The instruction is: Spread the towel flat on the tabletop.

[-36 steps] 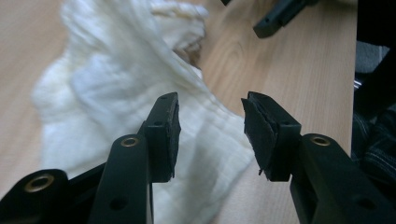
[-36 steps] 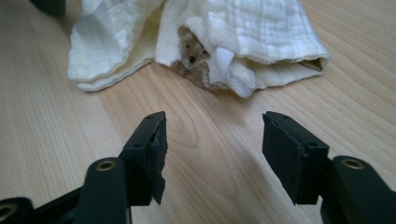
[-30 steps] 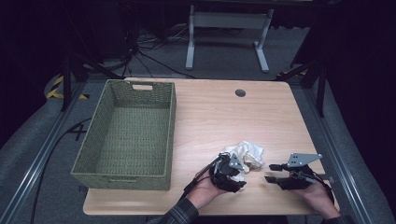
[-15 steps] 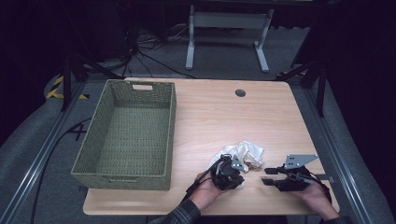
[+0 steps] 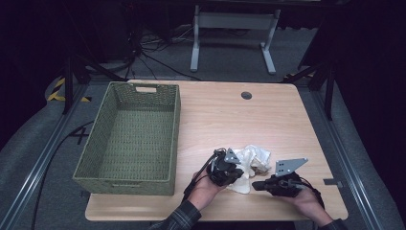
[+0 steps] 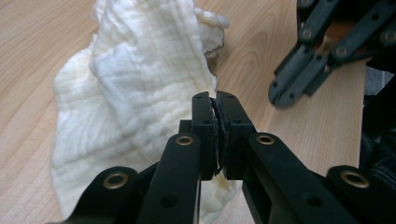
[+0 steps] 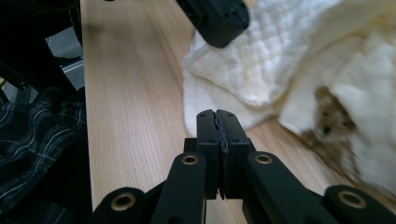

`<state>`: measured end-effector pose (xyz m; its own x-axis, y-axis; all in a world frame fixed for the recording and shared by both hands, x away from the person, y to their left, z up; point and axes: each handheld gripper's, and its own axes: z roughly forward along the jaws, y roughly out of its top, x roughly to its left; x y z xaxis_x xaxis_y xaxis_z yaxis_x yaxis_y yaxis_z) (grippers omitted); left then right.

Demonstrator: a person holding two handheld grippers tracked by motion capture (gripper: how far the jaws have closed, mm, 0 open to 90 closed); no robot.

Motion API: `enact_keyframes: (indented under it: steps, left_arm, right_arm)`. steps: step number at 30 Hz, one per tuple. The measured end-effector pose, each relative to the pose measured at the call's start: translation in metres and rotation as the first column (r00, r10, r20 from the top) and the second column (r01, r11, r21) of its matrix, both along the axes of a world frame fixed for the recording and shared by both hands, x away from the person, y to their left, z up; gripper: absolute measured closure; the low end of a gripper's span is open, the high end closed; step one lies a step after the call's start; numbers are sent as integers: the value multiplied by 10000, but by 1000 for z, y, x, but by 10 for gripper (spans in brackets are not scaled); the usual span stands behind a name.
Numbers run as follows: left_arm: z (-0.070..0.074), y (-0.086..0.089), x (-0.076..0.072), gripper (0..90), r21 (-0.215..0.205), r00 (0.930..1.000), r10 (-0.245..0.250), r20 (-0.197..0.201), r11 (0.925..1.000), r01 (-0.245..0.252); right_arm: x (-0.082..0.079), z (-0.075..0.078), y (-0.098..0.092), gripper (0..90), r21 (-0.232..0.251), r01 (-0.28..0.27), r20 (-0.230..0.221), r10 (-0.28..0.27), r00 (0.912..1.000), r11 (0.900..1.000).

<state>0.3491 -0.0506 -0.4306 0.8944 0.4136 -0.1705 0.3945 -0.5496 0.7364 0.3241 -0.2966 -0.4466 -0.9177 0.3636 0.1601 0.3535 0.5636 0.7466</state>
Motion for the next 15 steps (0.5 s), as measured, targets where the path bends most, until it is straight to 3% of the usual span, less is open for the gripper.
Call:
enact_keyframes:
  steps: [4,8,10,15]
  left_arm:
    - [1,2,1,869,-71,10000,-1,53,10000,1]
    - [1,1,-1,869,-132,9999,115,-32,9998,-115]
    - [2,3,0,869,0,10000,-8,-1,10000,8]
    - [4,5,1,869,-208,9998,171,55,9996,-170]
  right_arm:
    - [3,-4,16,894,-207,-305,-11,304,9995,9993]
    - [5,-10,27,895,-780,-482,-21,482,9988,9958]
    - [6,-13,27,895,-954,-428,-52,425,9991,9945]
    - [7,-11,17,896,-1246,-316,131,335,9994,9917]
